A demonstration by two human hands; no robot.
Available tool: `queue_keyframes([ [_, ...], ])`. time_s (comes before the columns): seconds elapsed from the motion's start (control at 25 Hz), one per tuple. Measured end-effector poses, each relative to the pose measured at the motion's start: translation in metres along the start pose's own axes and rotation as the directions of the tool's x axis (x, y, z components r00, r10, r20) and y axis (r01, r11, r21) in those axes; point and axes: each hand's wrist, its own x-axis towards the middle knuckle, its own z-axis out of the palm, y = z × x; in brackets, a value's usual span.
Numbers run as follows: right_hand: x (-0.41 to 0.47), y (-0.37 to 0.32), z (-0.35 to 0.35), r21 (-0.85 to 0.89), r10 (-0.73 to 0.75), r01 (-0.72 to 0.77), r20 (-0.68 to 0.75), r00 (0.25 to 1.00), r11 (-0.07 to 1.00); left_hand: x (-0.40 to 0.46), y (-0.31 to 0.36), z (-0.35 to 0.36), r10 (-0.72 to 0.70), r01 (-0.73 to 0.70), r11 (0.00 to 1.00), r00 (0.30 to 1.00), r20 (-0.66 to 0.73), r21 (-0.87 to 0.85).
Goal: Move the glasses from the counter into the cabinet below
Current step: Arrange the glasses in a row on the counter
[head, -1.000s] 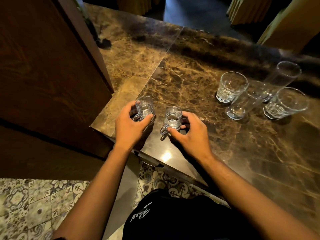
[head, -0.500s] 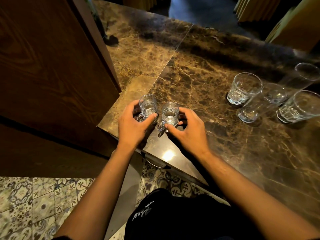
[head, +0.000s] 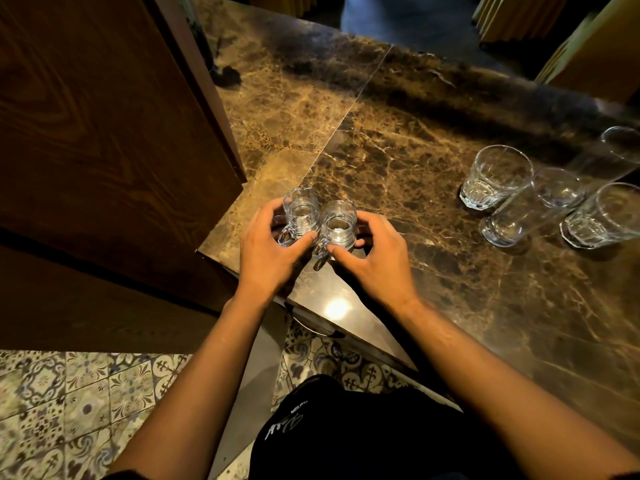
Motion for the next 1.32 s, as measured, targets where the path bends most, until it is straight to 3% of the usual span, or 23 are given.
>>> queue_keyframes([
  [0.4,-0.007,0.006,-0.003,-0.011,-0.006,0.006,0.032,0.999,1.0,-0.013,-0.008,0.0,-0.078,0.077,0.997,0.995,0.055,0.019],
  [0.68,-0.045,0.023,-0.045,-0.178,-0.006,0.0,-0.037,0.999,0.984,-0.097,0.018,0.005,-0.16,0.152,0.987,0.963,-0.215,-0.054],
  [1.0,-0.096,0.043,-0.125,-0.171,0.042,-0.08,-0.215,0.976,0.982,-0.122,0.092,0.075,0.038,-0.023,0.991,0.993,0.115,-0.129],
  [1.32,-0.105,0.078,-0.203,-0.068,0.151,-0.202,-0.448,0.881,0.977,-0.077,0.133,0.155,0.103,-0.076,0.99,0.964,0.244,-0.117],
])
